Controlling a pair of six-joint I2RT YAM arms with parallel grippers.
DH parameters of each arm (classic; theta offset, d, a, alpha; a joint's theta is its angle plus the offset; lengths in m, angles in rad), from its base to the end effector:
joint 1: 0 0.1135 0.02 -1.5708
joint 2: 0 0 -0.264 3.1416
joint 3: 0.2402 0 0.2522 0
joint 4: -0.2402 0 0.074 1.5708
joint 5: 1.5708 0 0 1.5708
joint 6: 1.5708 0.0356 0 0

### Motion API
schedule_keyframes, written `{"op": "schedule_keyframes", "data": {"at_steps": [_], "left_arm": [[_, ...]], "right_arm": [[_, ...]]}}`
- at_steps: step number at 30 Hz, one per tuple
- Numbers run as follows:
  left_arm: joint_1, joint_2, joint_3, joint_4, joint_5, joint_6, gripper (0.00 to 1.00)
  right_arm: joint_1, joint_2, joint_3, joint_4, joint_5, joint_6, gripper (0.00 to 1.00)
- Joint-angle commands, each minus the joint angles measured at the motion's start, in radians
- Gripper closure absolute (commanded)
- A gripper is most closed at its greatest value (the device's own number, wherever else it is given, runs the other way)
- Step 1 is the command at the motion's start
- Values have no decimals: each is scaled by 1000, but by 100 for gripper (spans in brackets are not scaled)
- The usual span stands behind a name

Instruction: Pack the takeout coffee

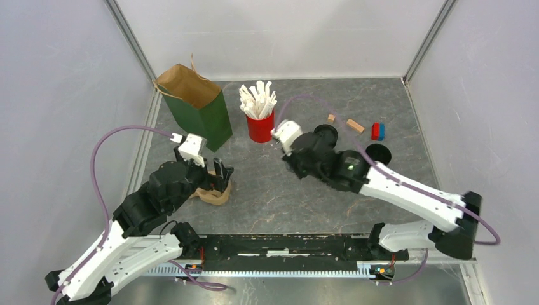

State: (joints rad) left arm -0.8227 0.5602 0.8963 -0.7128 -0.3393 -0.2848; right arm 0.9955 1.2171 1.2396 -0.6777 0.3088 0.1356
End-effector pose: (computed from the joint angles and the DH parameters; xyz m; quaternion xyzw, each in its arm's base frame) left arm 0.0820 -0.0710 0.3516 0.1251 0.8110 -0.1726 0.5448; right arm 0.1493 0.2103 0.3609 -0.3077 0.8340 0.1176 0.4426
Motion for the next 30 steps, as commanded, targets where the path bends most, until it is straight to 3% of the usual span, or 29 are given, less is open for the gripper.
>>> {"op": "schedule_keyframes", "data": {"at_steps": [1,19,26,30], "left_arm": [[-4,-44,38,-9,-110,-30,0],[-4,-176,-28,21,-222,-34,0],[-4,-167,-37,22,-219,-36,0],[-4,-158,-39,24,-206,-36,0]], "right_arm": [[129,92,-58,120,107,-24,100],[219,237,-209,264,64,-7,98],[230,258,-197,249,78,3,86],[230,235,-174,225,79,21,71]]}}
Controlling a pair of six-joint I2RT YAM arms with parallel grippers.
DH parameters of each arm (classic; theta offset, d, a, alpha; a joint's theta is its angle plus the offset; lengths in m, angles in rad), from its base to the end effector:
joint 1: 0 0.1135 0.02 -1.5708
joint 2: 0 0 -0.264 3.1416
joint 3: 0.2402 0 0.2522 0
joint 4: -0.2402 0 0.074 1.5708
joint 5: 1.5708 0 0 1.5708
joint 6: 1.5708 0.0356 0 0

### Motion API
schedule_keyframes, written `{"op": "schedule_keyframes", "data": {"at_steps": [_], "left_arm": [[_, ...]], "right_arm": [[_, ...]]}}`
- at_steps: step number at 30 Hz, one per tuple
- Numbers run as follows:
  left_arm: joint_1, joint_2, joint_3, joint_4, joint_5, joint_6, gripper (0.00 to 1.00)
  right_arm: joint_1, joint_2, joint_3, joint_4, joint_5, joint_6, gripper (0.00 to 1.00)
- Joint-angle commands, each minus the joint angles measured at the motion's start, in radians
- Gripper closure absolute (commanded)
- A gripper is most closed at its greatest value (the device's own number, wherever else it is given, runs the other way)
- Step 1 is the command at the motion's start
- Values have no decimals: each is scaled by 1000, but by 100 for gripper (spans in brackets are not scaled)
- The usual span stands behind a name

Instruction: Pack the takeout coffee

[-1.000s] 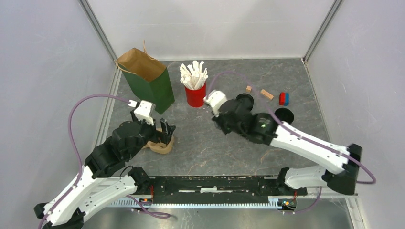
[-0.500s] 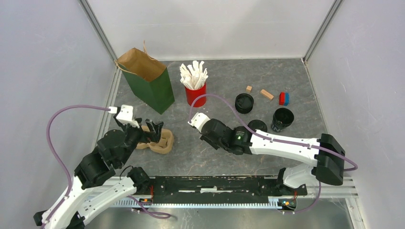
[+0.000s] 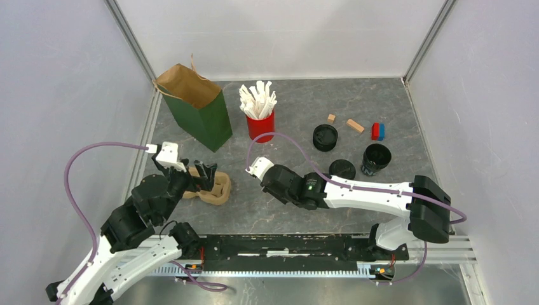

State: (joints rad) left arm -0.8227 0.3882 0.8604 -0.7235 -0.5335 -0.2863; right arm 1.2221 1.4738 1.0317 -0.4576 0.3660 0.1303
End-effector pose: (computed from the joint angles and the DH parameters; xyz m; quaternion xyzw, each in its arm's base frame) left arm 0.0594 -0.0374 0.3523 0.0462 0.7778 -0.1342 0.6123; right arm 0.1173 0.2853 0.2417 -0.4308 0.8246 0.0686 0.3601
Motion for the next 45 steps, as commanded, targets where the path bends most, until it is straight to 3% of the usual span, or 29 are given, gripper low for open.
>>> {"op": "schedule_keyframes", "data": {"at_steps": [1,7,15,26,45], "left_arm": [[-4,18,-2,36,-9,-33,0],[-4,38,-3,51,30,-24,0],[-4,83,-4,66,166,33,0],[-4,108,-35,67,283,61,0],[-4,90,-43,84,328,72,0]], "right_arm": [[4,-33,41,0,16,30,70],[-31,-108,65,-3,2,28,66],[-278,-170,23,54,14,-32,65],[-565,26,99,113,-46,-121,68],[-680,230,210,141,-84,-121,71]]}}
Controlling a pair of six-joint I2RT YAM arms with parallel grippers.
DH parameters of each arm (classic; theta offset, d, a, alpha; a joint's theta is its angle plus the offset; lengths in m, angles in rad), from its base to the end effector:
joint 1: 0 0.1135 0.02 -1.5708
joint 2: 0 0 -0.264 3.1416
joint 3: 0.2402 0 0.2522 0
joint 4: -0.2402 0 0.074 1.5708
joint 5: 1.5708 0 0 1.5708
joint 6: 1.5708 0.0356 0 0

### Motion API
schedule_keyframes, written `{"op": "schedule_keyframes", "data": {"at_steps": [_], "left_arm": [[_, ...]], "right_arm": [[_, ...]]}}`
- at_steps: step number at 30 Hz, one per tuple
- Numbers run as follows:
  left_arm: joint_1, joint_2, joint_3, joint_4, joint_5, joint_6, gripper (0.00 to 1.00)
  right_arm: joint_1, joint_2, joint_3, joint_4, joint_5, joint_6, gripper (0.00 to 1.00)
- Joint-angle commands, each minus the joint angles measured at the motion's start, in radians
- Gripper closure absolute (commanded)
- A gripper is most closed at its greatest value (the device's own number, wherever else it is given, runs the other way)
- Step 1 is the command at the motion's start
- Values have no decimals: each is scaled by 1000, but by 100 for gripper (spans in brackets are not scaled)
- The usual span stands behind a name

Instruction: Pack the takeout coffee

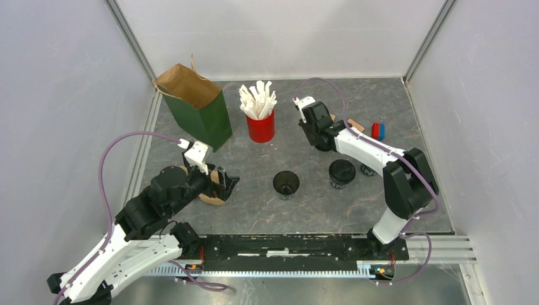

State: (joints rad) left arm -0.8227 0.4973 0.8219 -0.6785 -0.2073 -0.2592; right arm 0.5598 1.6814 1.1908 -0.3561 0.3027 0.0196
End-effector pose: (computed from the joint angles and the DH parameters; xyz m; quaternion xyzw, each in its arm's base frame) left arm 0.0755 -0.0706 0.3367 0.1701 0.8004 -0.2200 0.5311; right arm 0.3149 0.1848 0.2325 -0.1952 0.9052 -0.0351 0.3758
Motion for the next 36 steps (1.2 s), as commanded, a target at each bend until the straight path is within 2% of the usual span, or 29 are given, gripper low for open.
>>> {"op": "schedule_keyframes", "data": {"at_steps": [1,14,25,31,36], "left_arm": [[-4,-24,-6,40,-2,44,0],[-4,-24,-7,40,-22,44,0],[-4,-23,-7,40,-26,46,0],[-4,-24,-8,41,-28,46,0],[-4,-22,-9,40,-27,44,0]], "right_arm": [[-21,30,56,40,-22,-11,71],[-56,98,81,56,-65,-12,72],[-67,110,75,62,-82,-12,82],[-70,100,75,54,-103,-11,94],[-72,72,72,44,-111,-11,92]]}}
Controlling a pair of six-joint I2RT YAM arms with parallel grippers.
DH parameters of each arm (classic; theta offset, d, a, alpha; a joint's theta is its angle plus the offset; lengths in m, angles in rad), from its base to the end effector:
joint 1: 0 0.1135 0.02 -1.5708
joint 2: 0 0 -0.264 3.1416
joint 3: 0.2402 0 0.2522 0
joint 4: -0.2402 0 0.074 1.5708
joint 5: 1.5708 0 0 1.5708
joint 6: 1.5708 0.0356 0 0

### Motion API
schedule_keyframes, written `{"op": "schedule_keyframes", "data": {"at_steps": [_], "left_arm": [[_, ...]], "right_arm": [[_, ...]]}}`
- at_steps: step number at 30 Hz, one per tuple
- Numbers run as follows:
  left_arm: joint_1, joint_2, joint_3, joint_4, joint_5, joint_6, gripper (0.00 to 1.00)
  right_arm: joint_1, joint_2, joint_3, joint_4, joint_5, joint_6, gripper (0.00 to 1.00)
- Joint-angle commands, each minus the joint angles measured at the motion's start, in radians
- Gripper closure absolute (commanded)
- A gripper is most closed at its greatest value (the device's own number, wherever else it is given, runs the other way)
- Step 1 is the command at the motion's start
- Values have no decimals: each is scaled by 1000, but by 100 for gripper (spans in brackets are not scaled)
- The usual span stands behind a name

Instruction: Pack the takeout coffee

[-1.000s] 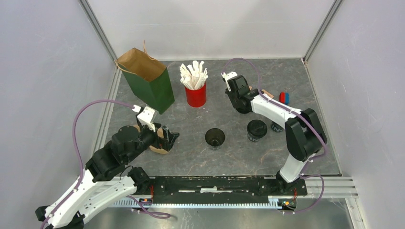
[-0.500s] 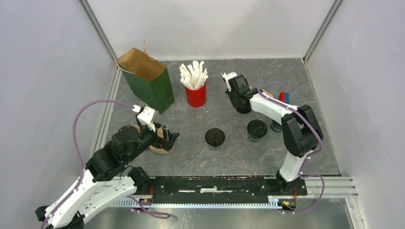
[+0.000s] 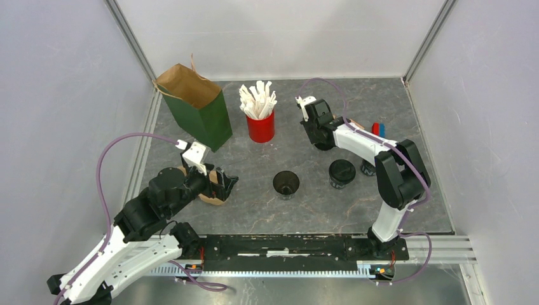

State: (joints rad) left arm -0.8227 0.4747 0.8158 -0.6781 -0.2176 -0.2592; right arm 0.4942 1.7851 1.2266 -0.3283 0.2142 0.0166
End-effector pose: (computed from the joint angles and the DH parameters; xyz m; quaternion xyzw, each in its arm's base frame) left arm 0.0727 -0.0671 0.3367 0.1651 0.7963 -0.2202 0.5386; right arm 0.3420 0.1757 0.2082 -0.1867 0.9186 -0.0132 0.3481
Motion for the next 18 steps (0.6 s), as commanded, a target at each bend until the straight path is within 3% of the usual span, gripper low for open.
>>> {"op": "schedule_keyframes", "data": {"at_steps": [1,18], "left_arm": [[-4,2,-2,40,-17,45,0],[-4,13,-1,40,-11,42,0]], "right_arm": [[-8,-33,37,15,-28,-8,90],[-67,-51,8,41,-188,25,91]]}}
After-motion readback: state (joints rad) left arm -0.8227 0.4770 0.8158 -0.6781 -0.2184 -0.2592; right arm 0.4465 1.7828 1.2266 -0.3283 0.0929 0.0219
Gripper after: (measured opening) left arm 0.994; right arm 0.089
